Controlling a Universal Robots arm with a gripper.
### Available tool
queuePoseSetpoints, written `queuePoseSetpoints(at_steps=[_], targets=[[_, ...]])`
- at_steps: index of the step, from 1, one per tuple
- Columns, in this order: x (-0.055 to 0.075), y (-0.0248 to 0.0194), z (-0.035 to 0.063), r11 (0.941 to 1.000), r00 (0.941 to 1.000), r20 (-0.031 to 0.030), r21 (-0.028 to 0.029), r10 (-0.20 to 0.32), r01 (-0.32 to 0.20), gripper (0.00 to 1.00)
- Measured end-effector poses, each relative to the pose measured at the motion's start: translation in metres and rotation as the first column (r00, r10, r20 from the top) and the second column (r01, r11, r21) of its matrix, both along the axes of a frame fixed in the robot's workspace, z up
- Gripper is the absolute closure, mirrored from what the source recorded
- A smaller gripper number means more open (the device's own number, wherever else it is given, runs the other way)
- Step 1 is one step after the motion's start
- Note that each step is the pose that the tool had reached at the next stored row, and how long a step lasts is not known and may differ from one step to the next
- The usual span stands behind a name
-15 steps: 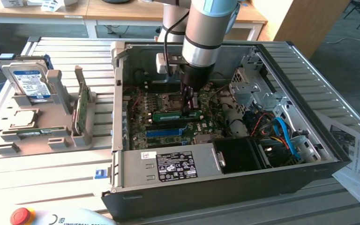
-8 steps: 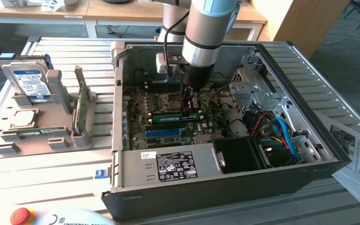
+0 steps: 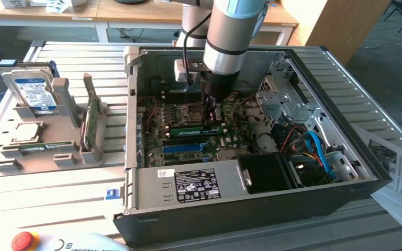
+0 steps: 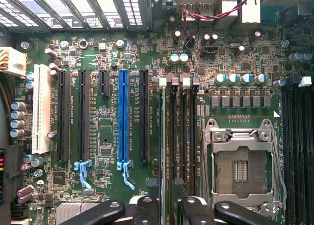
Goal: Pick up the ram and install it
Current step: 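Insert the ram into the slot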
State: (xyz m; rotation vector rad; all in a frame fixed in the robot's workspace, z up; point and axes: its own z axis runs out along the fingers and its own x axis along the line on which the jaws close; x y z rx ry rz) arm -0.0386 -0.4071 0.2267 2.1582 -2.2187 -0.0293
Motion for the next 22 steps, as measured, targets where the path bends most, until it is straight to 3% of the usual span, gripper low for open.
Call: queuePoseSetpoints(at_steps=[8,15,22], targets=[[0.0,0.0,0.008,1.0,1.0,0.0,-0.001,0.0,0.0,0.75],[0.0,0.0001,0.0291,1.0,1.0,0.0001,-0.0043,0.0,0.0,0.75],[0.0,0.0001,0.0512,0.9999,1.0,0.0,-0.0112,0.0,0.0,0.75]])
